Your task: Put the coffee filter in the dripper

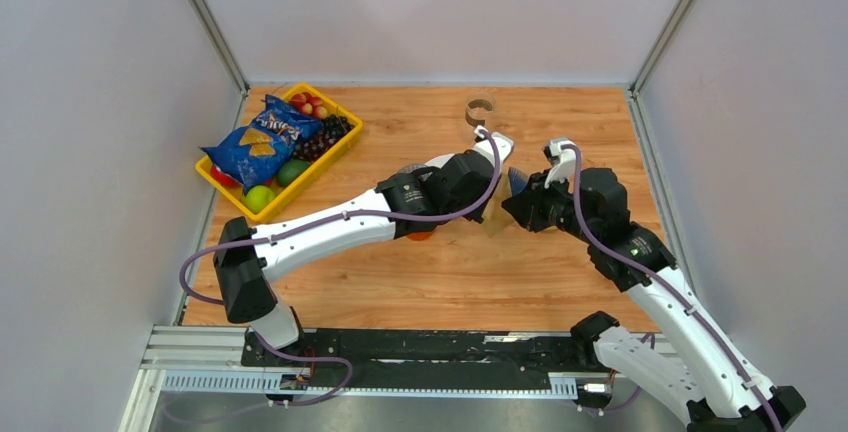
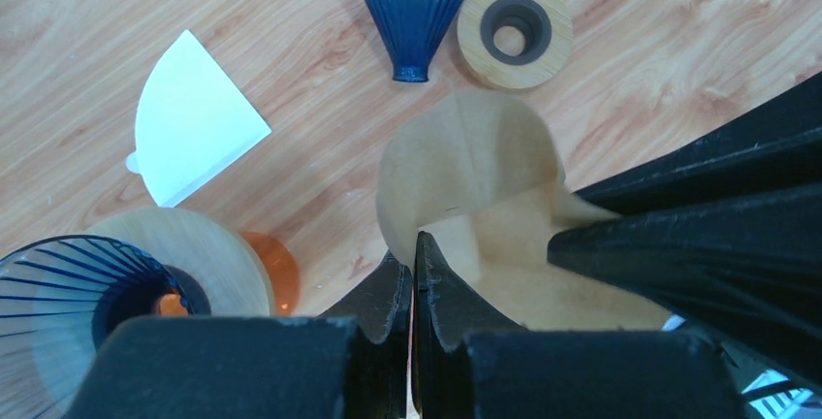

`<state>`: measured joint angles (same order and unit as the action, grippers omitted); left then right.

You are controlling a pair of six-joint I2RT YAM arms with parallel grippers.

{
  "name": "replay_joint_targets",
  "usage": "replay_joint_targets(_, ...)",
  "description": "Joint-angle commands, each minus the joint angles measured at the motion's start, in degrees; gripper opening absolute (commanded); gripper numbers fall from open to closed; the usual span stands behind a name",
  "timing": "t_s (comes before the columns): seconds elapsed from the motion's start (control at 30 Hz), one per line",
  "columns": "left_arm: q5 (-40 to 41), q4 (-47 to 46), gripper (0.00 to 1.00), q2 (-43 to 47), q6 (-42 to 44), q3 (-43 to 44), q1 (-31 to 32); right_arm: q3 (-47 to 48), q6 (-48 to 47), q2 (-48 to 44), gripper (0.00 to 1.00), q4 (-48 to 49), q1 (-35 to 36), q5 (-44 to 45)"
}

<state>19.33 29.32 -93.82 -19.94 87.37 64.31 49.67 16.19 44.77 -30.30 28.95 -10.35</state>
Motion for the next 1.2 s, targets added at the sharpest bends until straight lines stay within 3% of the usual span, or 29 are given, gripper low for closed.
replay_joint_targets(0.0, -3.9, -1.8, 0.05, 0.0, -1.5, 2.5, 0.0, 2.9, 1.9, -1.2, 0.19, 4.3, -0.1, -6.9)
replay_joint_targets(0.13, -3.5, -1.9, 0.04, 0.5, -1.9, 2.4, 0.0, 3.4, 2.3, -3.4, 0.44, 4.3, -0.1, -3.7)
replay_joint_targets(0.53, 0.8, -0.9, 0.04, 5.2, -2.9, 0.5, -0.5, 2.3, 2.4, -11.7, 0.98, 4.4, -0.1, 8.9)
replay_joint_targets(0.73, -6.7, -2.4, 0.04, 11.5, -4.5, -3.2, -4.9, 1.0, 1.6, -12.7, 1.00, 4.4, -0.1, 12.1)
replay_joint_targets(0.87, -10.6, -3.0, 0.05, 15.6, -5.9, -5.7, -8.9, 0.8, 0.8, -11.7, 1.00, 4.4, 0.0, 9.7)
replay_joint_targets(1.17, -12.7, 0.9, 0.09, 21.6, -9.9, -11.2, -18.1, -0.3, -0.2, -10.5, 1.00, 4.5, 0.0, 10.1)
